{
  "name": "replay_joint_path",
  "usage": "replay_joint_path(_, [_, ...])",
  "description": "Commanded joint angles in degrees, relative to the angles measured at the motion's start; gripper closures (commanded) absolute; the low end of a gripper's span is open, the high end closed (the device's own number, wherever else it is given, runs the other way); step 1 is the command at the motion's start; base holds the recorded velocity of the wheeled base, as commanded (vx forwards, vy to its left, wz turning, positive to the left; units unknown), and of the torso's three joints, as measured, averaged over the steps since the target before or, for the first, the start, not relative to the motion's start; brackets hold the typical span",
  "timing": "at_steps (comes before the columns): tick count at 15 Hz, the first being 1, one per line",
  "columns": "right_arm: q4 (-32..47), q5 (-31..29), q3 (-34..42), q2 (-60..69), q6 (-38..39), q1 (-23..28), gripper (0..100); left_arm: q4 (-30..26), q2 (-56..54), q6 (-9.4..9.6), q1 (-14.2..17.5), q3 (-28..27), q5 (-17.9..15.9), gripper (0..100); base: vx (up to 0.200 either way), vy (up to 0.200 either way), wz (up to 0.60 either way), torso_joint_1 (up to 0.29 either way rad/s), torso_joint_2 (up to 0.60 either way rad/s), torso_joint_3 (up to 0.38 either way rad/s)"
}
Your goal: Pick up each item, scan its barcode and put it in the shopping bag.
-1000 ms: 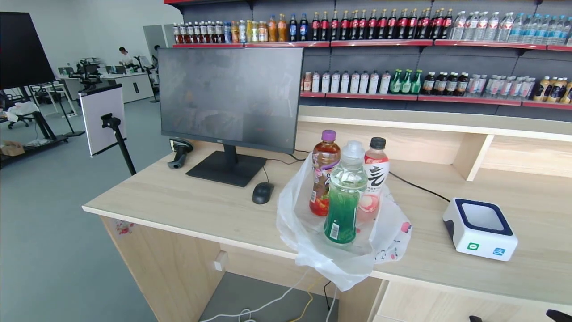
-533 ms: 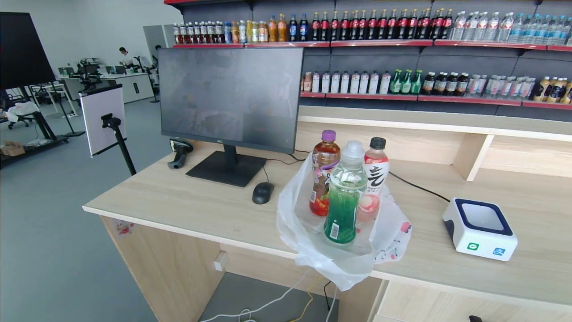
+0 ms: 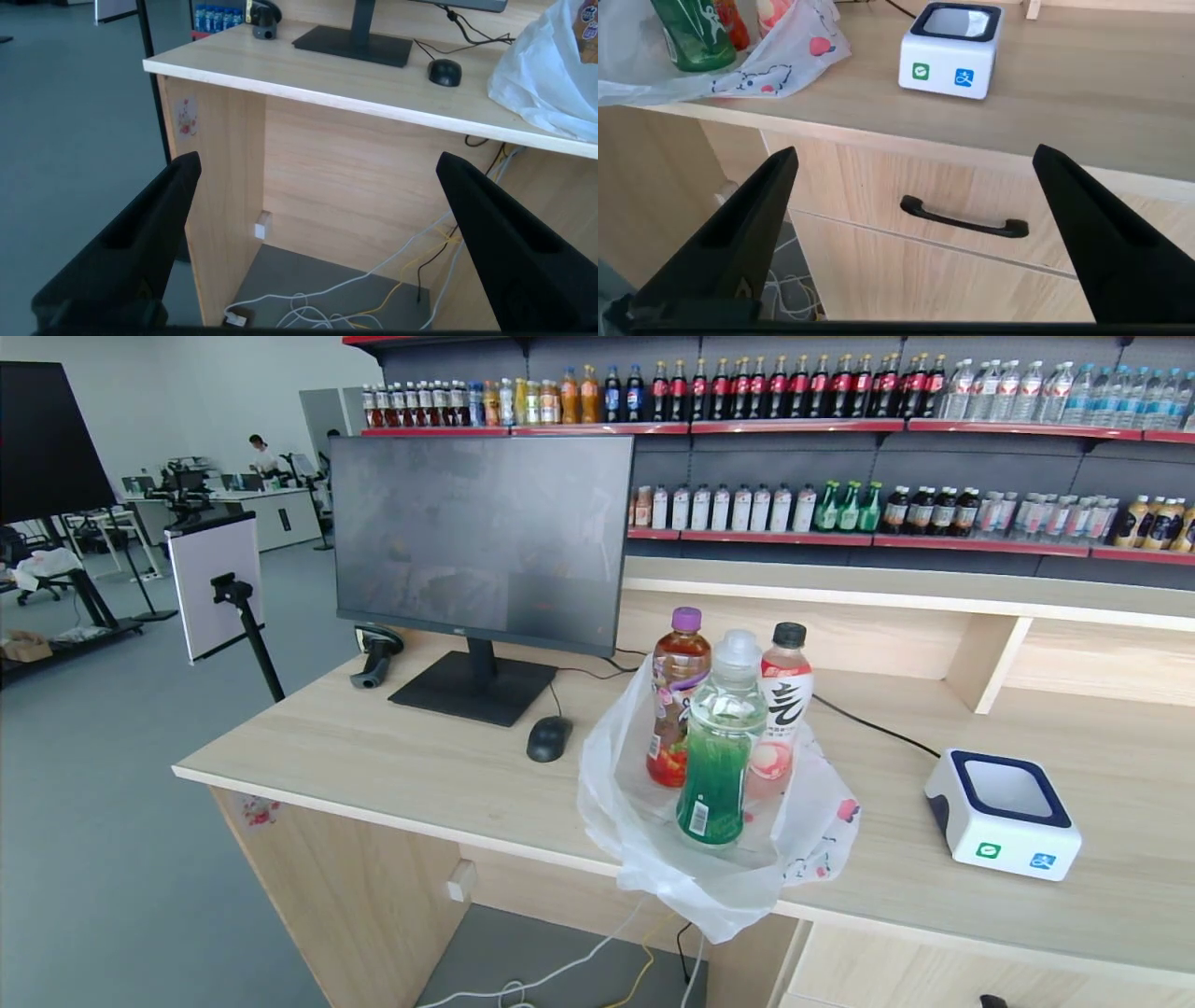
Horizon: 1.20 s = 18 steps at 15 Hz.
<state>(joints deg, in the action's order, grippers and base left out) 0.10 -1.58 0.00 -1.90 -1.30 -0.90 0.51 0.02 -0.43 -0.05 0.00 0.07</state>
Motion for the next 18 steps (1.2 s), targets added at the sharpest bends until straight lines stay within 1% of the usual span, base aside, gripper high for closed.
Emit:
replay_joint_path(1, [-0.1,0.4,0.0,1.9,-0.2,0.5,0,0.0,0.0,-0.01,0.0,0.0,0.0,0,-0.200,0.000,0.00,0.002,-0.01,0.002])
replay_joint_path(2, [-0.1,0.4,0.0,1.9,-0.5,0.5,0,0.0,0.0,-0.01,0.0,0.0,0.0,0,-0.200,0.000,0.00,0.027,0.01,0.002])
replay_joint_path(4, [-0.4,0.5,0.0,1.9,-4.8,0.5,0,0.0,0.0,-0.01,0.0,0.0,0.0,0,-0.200,0.000,0.00,0.012,0.00,-0.002])
replay_joint_path(7, [-0.4,0.5,0.0,1.9,-4.0,0.5,0,0.0,0.0,0.08,0.0,0.0,0.0,0,-0.200,0.000,0.00,-0.006,-0.01,0.002])
replay_joint_path(8, [-0.4,0.8,0.0,1.9,-3.5,0.5,0,0.0,0.0,0.16,0.0,0.0,0.0,0,0.000,0.000,0.00,0.000,0.00,0.000])
replay_joint_path(11, [-0.3,0.9,0.0,1.9,-1.6,0.5,0,0.0,0.0,0.25,0.0,0.0,0.0,0,0.000,0.000,-0.60,-0.004,0.00,0.004])
replay_joint_path(15, [-0.2,0.9,0.0,1.9,-1.0,0.5,0,-0.1,0.0,0.25,0.0,0.0,0.0,0,0.000,0.000,-0.60,0.004,0.00,-0.001])
replay_joint_path(16, [-0.1,0.9,0.0,1.9,0.2,0.5,0,-0.1,0.0,0.16,0.0,0.0,0.0,0,0.000,0.000,0.00,0.000,0.00,0.000])
replay_joint_path(18, [-0.1,0.8,0.0,1.9,1.2,0.5,0,-0.1,0.0,0.25,0.0,0.0,0.0,0,0.000,-0.200,0.00,0.002,0.01,0.002])
